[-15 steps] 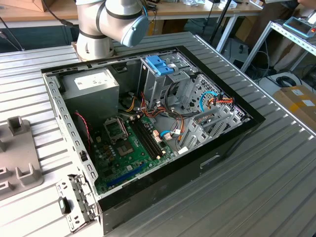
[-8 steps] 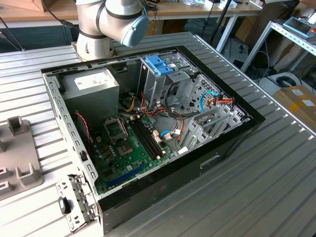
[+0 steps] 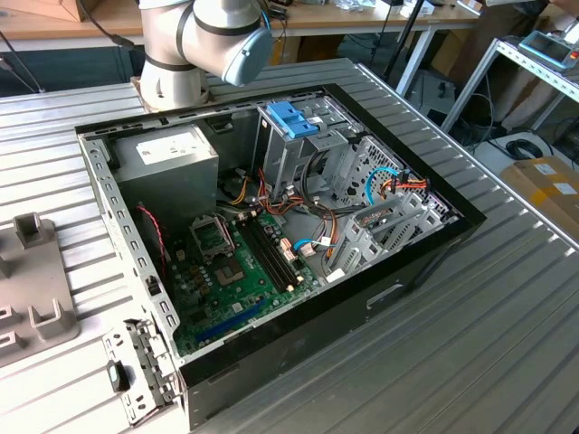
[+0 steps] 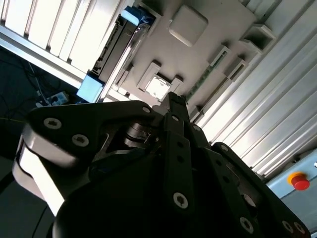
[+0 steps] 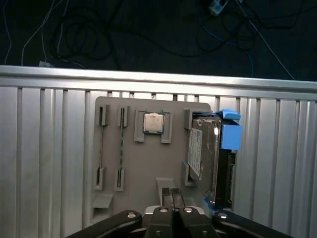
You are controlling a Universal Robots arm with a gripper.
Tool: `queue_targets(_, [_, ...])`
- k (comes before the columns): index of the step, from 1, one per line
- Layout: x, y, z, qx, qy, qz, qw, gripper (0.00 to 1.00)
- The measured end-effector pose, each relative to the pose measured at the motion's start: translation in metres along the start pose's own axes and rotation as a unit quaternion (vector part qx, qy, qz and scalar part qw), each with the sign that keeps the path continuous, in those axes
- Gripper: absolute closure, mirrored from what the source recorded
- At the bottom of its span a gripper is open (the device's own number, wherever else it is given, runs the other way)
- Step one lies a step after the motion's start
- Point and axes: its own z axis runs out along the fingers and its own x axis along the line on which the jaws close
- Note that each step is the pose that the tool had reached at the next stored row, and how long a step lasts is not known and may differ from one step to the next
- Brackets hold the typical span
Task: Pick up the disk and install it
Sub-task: 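Pick up the disk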
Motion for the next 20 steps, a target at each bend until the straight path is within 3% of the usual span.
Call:
queue_targets(3, [0.0, 0.0052, 0.0006, 0.0001, 0.0, 0.002, 1.0, 0.9])
queue_targets(11, [-0.0001, 0.0053, 0.0006, 0.0001, 0.0, 0.002, 1.0, 0.89])
queue_targets(13, [-0.0001, 0.0053, 0.0005, 0.0001, 0.0, 0.002, 1.0, 0.83])
queue_targets(15, [-0.0001, 0.0053, 0.0005, 0.0001, 0.0, 0.002, 1.0, 0.71])
queue_targets(16, [-0.0001, 0.0053, 0.0006, 0.0001, 0.0, 0.002, 1.0, 0.58])
queue_targets(18, [-0.0001, 0.0053, 0.0006, 0.0001, 0.0, 0.002, 1.0, 0.58])
queue_targets(19, [-0.0001, 0.0053, 0.0006, 0.0001, 0.0, 0.002, 1.0, 0.52])
queue_targets(20, [-0.0001, 0.0053, 0.0006, 0.0001, 0.0, 0.002, 1.0, 0.52])
